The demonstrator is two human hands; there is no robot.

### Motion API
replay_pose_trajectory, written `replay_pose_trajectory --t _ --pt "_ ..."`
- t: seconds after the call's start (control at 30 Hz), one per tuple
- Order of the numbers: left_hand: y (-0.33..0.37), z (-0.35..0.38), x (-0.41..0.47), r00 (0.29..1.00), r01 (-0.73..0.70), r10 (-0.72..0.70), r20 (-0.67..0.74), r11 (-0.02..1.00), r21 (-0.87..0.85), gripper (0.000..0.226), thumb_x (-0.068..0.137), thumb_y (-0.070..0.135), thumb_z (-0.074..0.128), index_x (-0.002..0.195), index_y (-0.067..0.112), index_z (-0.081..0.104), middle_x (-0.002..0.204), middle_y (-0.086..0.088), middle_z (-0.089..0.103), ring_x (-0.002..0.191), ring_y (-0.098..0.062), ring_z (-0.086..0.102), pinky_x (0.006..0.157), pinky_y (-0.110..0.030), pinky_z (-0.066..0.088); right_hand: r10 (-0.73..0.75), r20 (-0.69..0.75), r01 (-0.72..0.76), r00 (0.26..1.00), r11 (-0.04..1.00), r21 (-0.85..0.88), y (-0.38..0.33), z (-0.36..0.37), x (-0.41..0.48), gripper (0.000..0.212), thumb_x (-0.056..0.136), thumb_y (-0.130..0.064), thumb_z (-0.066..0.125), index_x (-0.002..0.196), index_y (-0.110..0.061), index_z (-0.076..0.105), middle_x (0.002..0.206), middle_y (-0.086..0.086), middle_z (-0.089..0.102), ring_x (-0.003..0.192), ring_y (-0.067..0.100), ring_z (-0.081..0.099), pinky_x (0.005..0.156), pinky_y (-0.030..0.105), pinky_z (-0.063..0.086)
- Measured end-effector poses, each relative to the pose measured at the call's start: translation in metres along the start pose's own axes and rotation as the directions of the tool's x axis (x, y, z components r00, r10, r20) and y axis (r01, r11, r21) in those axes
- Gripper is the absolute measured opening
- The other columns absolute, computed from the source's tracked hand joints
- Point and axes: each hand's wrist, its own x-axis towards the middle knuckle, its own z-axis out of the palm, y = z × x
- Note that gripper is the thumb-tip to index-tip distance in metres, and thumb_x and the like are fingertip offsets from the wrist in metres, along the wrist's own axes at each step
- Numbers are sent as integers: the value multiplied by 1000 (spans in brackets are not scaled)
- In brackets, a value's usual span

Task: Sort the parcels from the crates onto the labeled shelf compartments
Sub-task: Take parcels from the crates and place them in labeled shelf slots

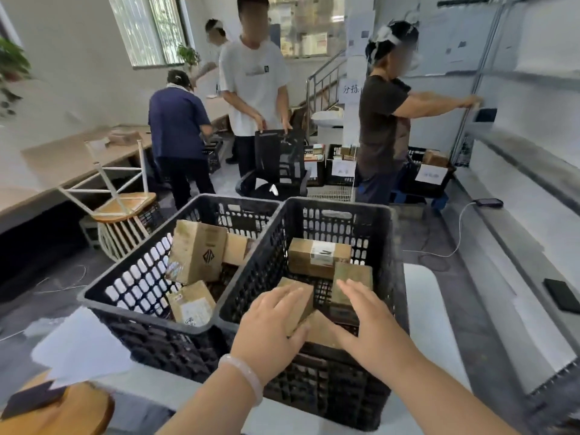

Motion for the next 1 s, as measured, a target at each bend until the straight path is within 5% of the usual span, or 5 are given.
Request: replay_pose_trajectory --t 0.27,0.63,0.8,1.0 --pt "-40 22 57 964 167 -149 222 984 -62 67 93 51 58 152 34 32 155 11 31 143 -16 29 119 -37 31 177 148 -179 973 984 2 16 21 60 70 92 -47 58 153 -30 25 157 -9 25 143 10 26 115 28 26" --pt "-78 56 142 708 356 -395 586 916 187 49 93 38 54 138 19 47 136 -12 45 115 -30 54 98 -39 48 412 481 -340 773 911 -233 33 80 164 60 97 -41 47 149 -15 35 153 8 34 134 27 42 103 33 40" --pt "-95 73 159 603 400 -452 657 884 241 67 96 40 50 154 20 24 146 -16 41 127 -32 49 105 -42 44 488 514 -365 705 872 -327 43 110 184 53 95 -39 43 140 -11 47 143 9 49 125 28 51 101 35 46" --pt "-100 86 164 562 520 -509 652 830 199 70 92 38 51 153 15 26 152 -21 27 128 -36 46 107 -43 42 572 540 -529 617 810 -254 35 130 194 35 99 -14 41 128 1 54 131 20 56 121 35 53 95 37 44"
